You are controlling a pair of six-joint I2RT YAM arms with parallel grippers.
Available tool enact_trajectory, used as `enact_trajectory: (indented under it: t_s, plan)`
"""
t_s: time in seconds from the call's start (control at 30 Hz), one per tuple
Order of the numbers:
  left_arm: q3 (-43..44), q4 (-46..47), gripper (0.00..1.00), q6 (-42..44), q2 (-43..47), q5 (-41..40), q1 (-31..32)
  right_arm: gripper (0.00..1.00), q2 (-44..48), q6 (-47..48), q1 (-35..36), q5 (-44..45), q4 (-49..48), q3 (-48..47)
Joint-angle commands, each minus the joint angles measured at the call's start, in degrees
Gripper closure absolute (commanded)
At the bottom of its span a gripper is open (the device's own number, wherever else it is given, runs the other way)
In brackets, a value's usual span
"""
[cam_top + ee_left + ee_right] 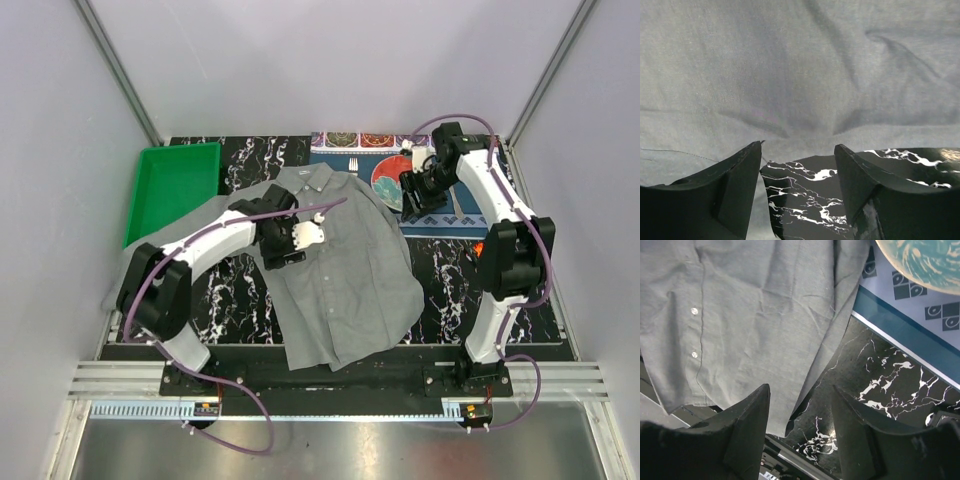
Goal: Pin the brooch onto the clothing
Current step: Flatten out the clothes at the center of the board.
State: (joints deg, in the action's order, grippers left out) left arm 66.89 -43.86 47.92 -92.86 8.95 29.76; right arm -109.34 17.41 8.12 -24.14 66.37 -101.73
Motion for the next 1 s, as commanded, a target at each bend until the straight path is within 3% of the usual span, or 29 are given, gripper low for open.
enact_trajectory:
  t_s: [0.0, 0.13, 0.27, 0.57, 0.8, 0.97]
  plan:
    - [-0.36, 4.21, 0.35, -0.2, -3.2, -4.46, 0.04, 0.43, -1.05, -1.24, -0.74, 1.9, 0.96, 0.92]
    - [-2.29, 7.37, 0.34, 0.59, -6.45, -8.95, -0.05, 0.42, -1.66, -1.24, -1.17, 1.38, 0.87, 0.66]
    - [-5.09, 8.52, 0.26, 2.17, -7.77, -11.23, 0.04, 0.42, -1.93, -1.24, -1.26, 1.11, 0.96, 0.39]
    - [-14.14, 12.13, 0.27, 11.83, -7.52, -17.65, -3.03, 0.41, -1.32, -0.45, -1.7, 1.11, 2.1, -0.4]
    - [-20.22, 10.99, 0.25, 23.69, 1.44, -16.34, -11.99, 0.4, 0.62, 0.17, -1.62, -0.73, 1.32, 4.42]
    - [-22.33, 10.72, 0.2, 26.87, 7.95, -15.01, -13.32, 0.41, 0.18, -1.59, -1.53, -3.63, -0.97, 8.64]
